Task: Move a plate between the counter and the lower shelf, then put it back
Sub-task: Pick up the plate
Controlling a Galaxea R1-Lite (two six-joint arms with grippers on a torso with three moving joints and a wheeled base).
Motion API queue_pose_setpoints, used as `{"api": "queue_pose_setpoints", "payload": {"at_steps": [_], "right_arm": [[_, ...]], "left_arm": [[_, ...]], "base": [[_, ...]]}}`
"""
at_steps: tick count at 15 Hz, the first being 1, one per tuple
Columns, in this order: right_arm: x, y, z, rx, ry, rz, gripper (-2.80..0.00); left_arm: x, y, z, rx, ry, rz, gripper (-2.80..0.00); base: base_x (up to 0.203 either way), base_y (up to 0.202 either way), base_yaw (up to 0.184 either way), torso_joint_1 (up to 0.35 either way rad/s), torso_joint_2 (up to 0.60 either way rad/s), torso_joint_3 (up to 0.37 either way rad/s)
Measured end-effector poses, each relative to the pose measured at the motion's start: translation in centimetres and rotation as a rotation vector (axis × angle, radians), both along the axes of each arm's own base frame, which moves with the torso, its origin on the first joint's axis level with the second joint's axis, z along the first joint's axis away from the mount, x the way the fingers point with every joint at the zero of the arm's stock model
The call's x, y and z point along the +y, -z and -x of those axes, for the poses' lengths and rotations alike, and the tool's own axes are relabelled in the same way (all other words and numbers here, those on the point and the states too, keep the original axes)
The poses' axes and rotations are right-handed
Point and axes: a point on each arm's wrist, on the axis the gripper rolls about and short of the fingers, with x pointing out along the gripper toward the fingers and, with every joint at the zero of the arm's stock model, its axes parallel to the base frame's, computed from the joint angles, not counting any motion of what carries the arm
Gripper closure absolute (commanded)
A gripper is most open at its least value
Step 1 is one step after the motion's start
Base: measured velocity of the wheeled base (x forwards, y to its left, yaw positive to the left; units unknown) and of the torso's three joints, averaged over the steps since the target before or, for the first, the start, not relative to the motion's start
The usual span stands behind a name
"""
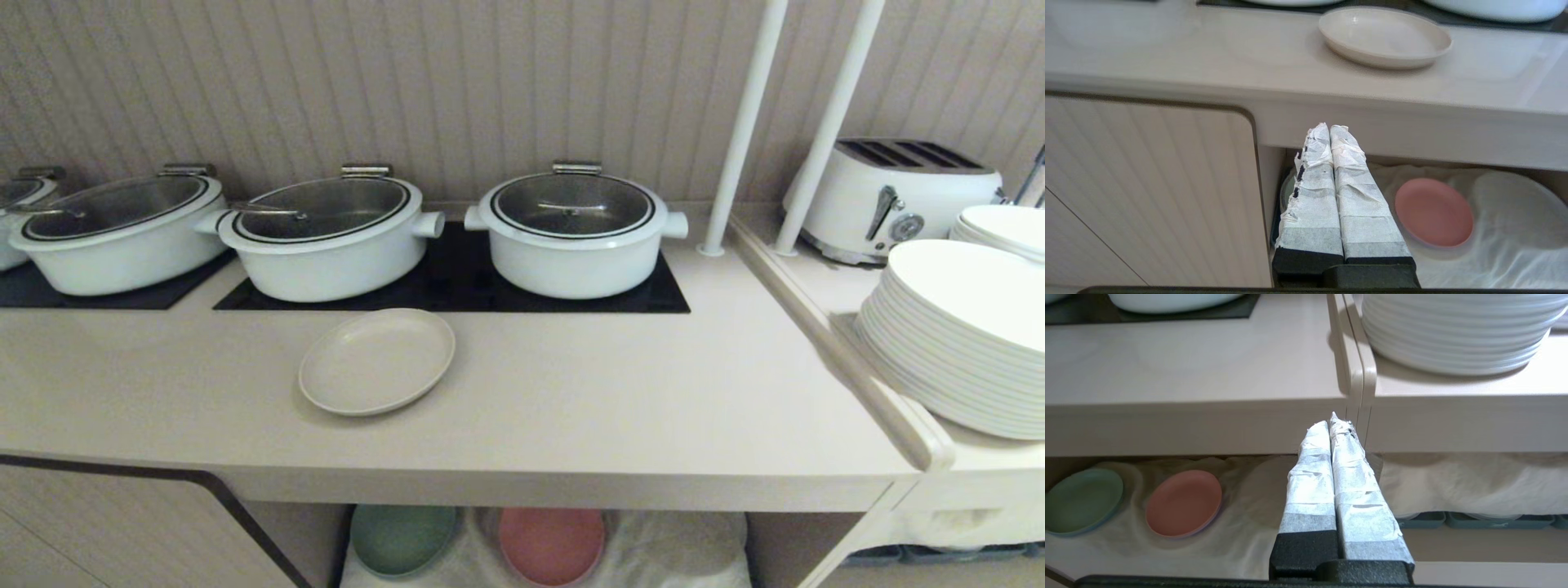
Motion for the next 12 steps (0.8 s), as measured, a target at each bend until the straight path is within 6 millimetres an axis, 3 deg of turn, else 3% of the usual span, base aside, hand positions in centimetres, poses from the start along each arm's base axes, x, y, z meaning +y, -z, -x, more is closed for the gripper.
{"api": "queue_pose_setpoints", "payload": {"at_steps": [4,12], "right_arm": [[0.00,-0.01,0.00,-0.001,0.000,-0.001,0.00],[0.00,0.00,0.00,0.000,0.001,0.002,0.00]], "left_arm": [[0.00,-0.01,0.00,-0.001,0.000,0.000,0.00],[0.00,0.00,0.00,0.000,0.000,0.000,0.00]], "base": [[0.000,0.000,0.000,0.153,-0.31,-0.163],[0.000,0.000,0.000,0.002,0.00,-0.002]]}}
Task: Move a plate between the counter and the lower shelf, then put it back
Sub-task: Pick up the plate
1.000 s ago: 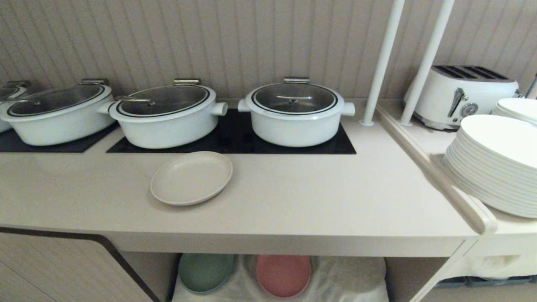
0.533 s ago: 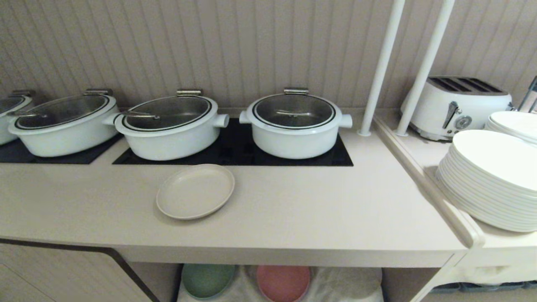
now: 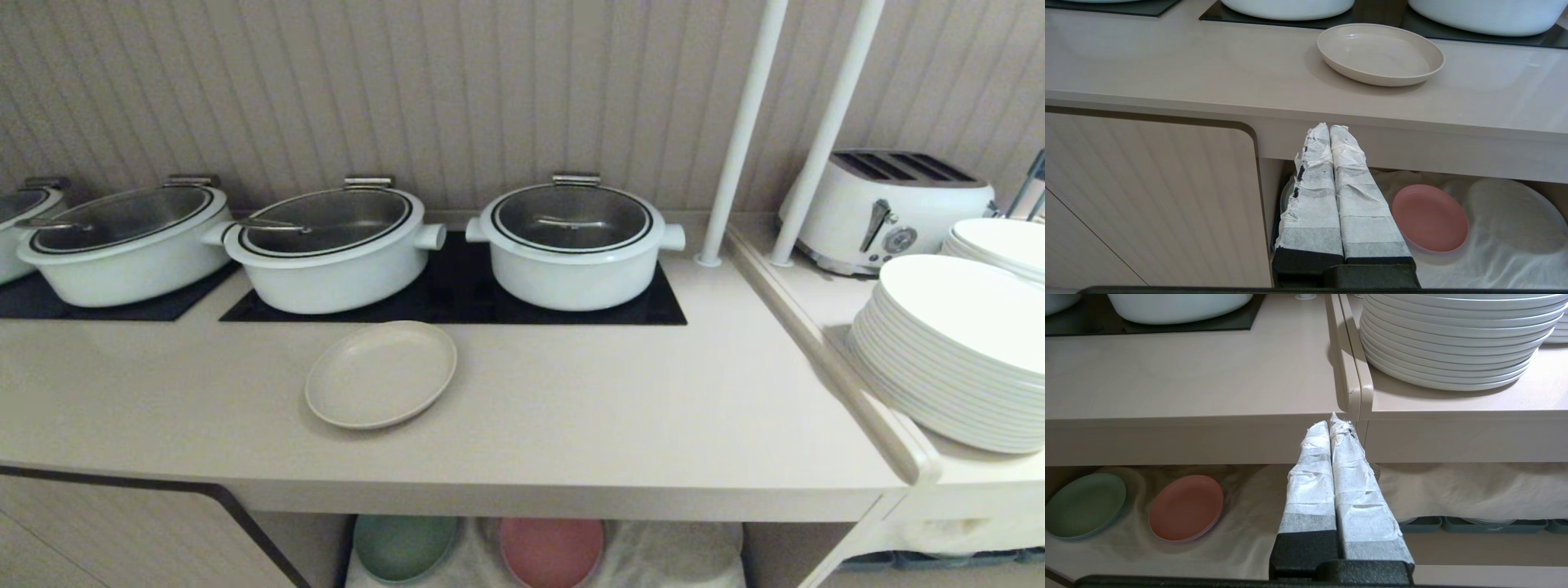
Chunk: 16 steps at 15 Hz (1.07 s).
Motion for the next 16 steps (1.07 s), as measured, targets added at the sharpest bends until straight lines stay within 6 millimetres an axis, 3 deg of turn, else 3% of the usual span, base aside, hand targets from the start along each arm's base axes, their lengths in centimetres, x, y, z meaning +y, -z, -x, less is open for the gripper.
{"api": "queue_pose_setpoints", "payload": {"at_steps": [8,16], "right_arm": [[0.00,0.00,0.00,0.000,0.000,0.001,0.00],[0.00,0.00,0.00,0.000,0.000,0.004,0.00]], "left_arm": [[0.00,0.00,0.00,0.000,0.000,0.000,0.00],[0.00,0.00,0.00,0.000,0.000,0.000,0.00]], "base": [[0.000,0.000,0.000,0.000,0.00,0.000],[0.000,0.000,0.000,0.153,-0.31,-0.159]]}}
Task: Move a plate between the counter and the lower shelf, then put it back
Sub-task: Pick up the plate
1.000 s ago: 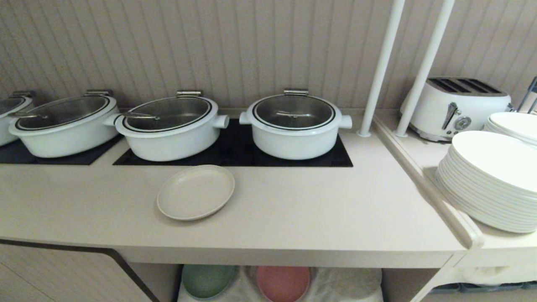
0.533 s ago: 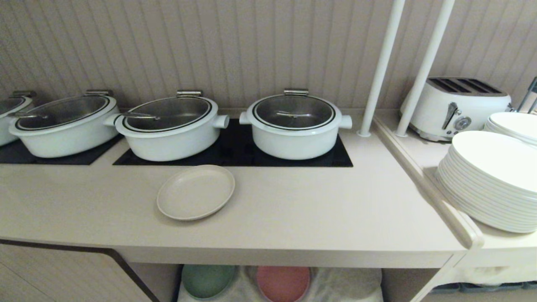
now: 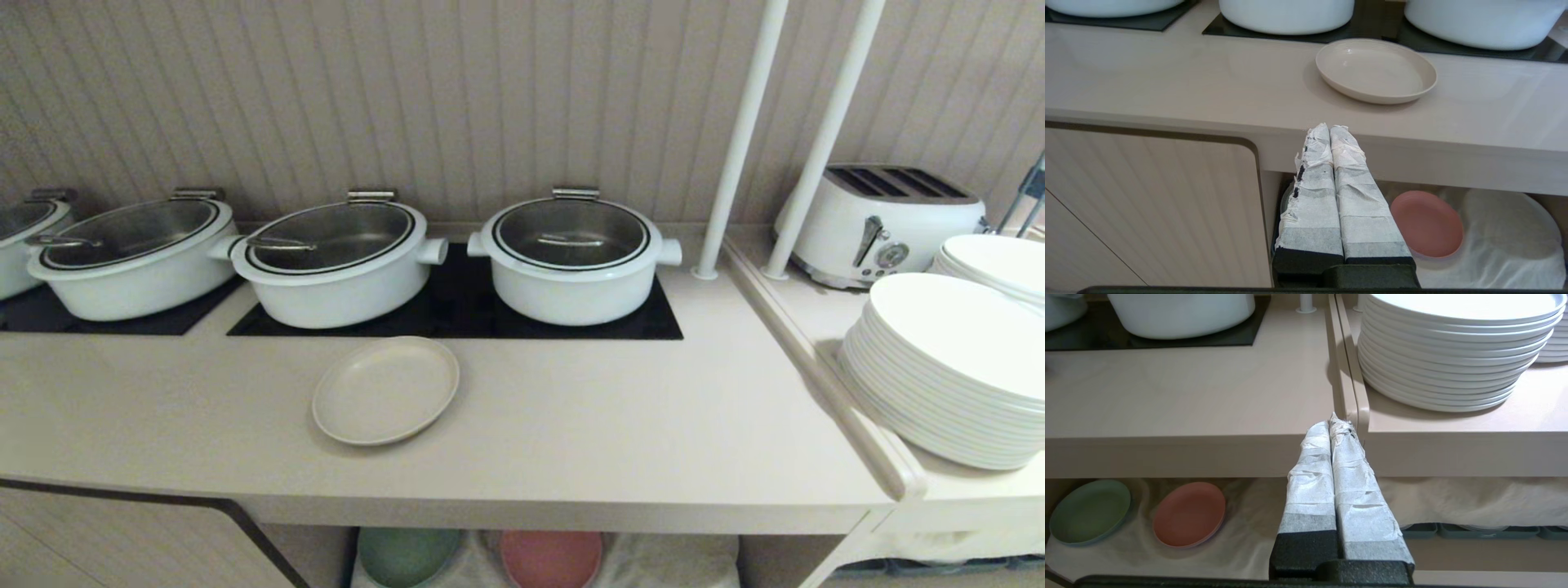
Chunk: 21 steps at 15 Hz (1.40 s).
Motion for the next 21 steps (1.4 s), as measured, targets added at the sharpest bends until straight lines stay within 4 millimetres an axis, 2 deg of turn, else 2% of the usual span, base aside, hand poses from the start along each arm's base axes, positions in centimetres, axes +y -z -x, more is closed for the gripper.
{"api": "queue_pose_setpoints", "payload": {"at_steps": [8,21], "right_arm": [[0.00,0.00,0.00,0.000,0.000,-0.003,0.00],[0.00,0.00,0.00,0.000,0.000,-0.001,0.00]], "left_arm": [[0.00,0.00,0.00,0.000,0.000,0.000,0.00],[0.00,0.00,0.00,0.000,0.000,0.000,0.00]], "base": [[0.000,0.000,0.000,0.139,-0.28,-0.140],[0.000,0.000,0.000,0.078,-0.15,-0.079]]}}
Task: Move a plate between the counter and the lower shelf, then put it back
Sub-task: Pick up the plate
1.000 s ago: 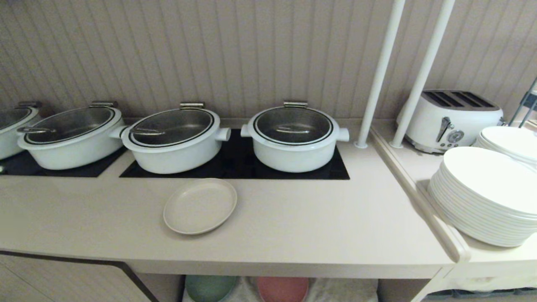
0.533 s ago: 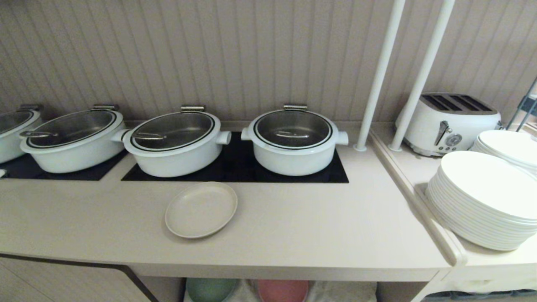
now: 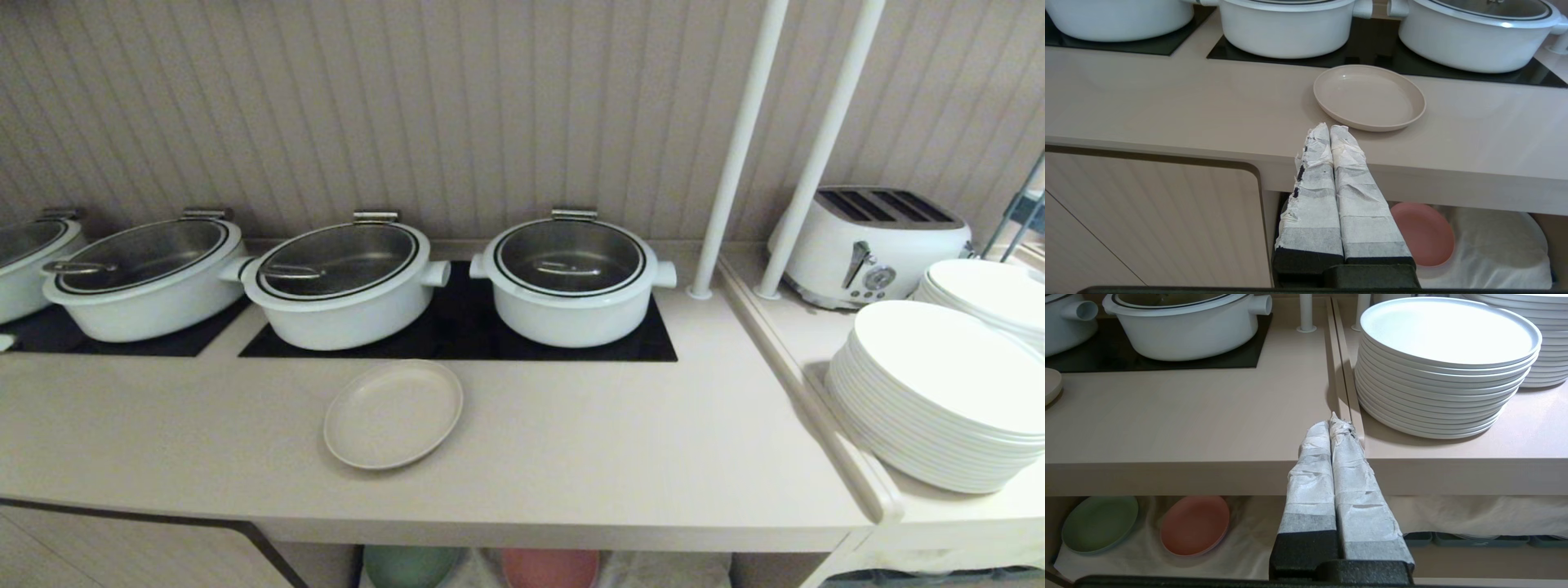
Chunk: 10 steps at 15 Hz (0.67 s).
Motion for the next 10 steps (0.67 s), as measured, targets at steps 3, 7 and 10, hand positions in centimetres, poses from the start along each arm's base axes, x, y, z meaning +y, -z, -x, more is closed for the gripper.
{"api": "queue_pose_setpoints", "payload": {"at_steps": [3,7,10], "right_arm": [[0.00,0.01,0.00,0.001,0.000,0.001,0.00],[0.00,0.01,0.00,0.001,0.000,0.003,0.00],[0.00,0.01,0.00,0.001,0.000,0.003,0.00]], "left_arm": [[0.00,0.00,0.00,0.000,0.000,0.000,0.00],[0.00,0.00,0.00,0.000,0.000,0.000,0.00],[0.00,0.00,0.00,0.000,0.000,0.000,0.00]], "base": [[0.000,0.000,0.000,0.067,-0.13,-0.063],[0.000,0.000,0.000,0.064,-0.12,-0.060],[0.000,0.000,0.000,0.065,-0.12,-0.061]]}}
